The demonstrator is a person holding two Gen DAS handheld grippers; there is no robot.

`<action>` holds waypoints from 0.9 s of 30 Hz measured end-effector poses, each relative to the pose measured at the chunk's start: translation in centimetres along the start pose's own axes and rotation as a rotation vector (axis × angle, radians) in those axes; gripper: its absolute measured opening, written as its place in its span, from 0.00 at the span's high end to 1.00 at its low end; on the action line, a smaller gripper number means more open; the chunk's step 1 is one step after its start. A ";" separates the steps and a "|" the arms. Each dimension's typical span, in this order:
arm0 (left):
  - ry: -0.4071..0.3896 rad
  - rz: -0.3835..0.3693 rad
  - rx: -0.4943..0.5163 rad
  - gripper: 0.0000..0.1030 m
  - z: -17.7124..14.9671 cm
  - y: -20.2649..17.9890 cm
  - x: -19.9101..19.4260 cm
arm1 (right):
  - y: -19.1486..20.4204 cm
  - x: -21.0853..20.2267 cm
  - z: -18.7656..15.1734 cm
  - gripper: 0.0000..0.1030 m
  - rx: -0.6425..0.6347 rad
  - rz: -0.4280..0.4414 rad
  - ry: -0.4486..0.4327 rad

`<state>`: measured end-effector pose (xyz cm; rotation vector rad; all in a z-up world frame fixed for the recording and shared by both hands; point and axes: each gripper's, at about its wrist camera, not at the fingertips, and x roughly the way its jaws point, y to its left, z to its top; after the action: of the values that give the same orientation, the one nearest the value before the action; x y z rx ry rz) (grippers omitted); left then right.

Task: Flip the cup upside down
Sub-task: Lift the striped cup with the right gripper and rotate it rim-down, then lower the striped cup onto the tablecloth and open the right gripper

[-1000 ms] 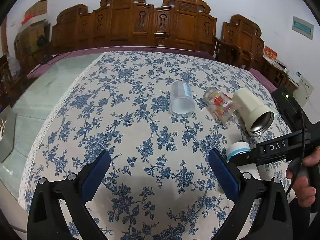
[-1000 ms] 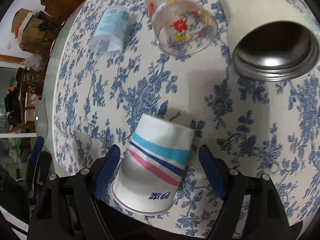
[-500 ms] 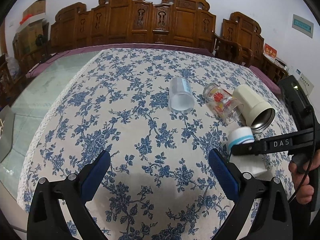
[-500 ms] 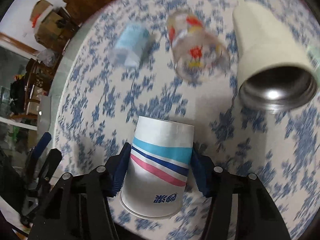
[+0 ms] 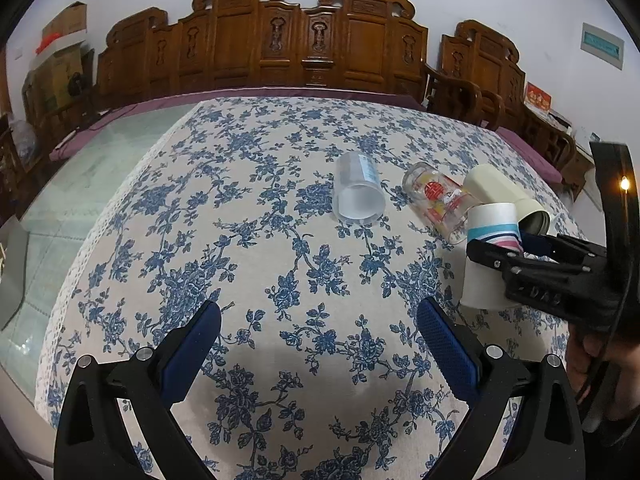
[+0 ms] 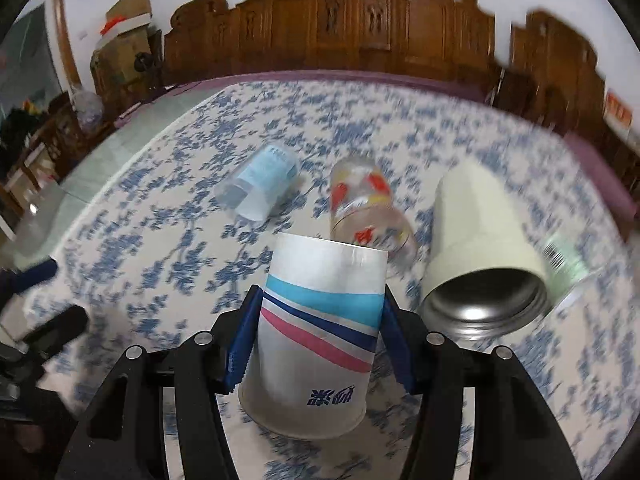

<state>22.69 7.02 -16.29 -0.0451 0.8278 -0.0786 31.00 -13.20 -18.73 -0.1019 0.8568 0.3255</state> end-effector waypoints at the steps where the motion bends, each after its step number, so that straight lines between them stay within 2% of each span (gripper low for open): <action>1: -0.003 0.000 0.001 0.08 0.0 0.0 -0.1 | 0.3 -0.1 -0.3 0.42 -0.024 -0.025 -0.020; 6: -0.008 0.001 0.005 0.08 0.0 -0.2 -0.2 | 0.9 -0.2 -1.8 0.42 -0.074 -0.095 -0.065; 13: -0.016 -0.002 0.009 0.08 0.1 -0.3 -0.4 | 1.6 -1.5 -4.1 0.42 -0.099 -0.128 -0.129; 24: -0.019 -0.003 0.017 0.08 0.1 -0.7 -0.6 | 1.0 -2.2 -5.6 0.40 -0.023 -0.044 -0.063; 27: -0.020 -0.002 0.020 0.08 0.1 -0.8 -0.7 | 0.5 -2.3 -5.6 0.31 0.012 -0.021 -0.051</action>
<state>22.24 6.26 -15.69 -0.0280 0.8068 -0.0877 25.41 -14.48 -20.63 -0.0908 0.8065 0.3024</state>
